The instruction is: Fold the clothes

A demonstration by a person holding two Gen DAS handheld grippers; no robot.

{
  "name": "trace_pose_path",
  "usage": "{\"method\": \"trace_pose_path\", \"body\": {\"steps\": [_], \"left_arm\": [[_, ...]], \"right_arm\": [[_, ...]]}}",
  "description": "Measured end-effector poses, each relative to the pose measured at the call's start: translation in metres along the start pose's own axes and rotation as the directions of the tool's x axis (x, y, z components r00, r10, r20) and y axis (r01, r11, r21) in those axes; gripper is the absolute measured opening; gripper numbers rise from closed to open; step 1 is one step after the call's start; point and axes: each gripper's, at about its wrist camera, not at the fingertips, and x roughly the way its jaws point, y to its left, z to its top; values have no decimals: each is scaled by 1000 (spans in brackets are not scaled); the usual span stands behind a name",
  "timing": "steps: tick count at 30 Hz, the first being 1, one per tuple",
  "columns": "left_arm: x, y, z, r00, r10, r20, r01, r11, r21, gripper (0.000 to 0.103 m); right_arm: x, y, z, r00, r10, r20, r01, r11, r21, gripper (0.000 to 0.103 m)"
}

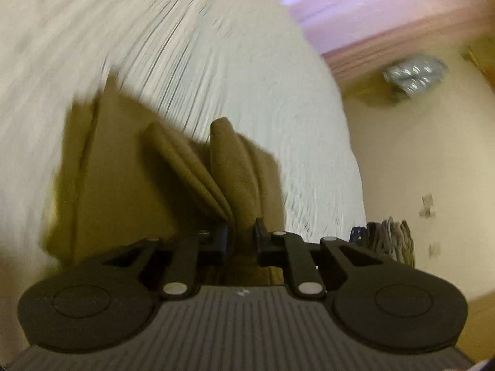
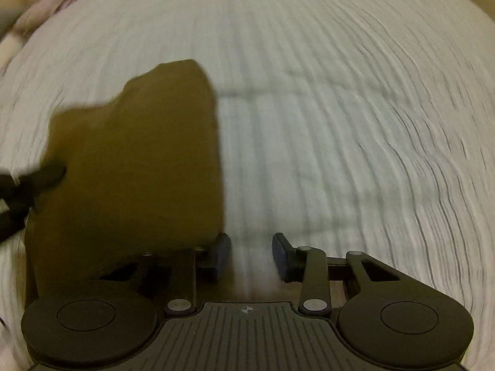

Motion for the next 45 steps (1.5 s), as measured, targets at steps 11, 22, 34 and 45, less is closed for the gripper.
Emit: {"method": "trace_pose_path", "body": {"steps": [11,22,34,45], "left_arm": [[-51,58,10,996,83,-13,-82,996,43,12],[-50,82,7,993,117,-8,-117,993,4,15],[-111,48,-55,995,-10,-101,7,1000,-25,36],[-97,55,-67,988,138,-70,-126,980,153,3]], "right_arm": [[2,50,-8,999,6,49,4,979,-203,37],[11,48,-8,994,74,77,-56,976,-208,37],[-16,-27,-30,959,279,56,-284,929,237,37],[-19,-6,-39,962,270,44,-274,947,167,37]]}}
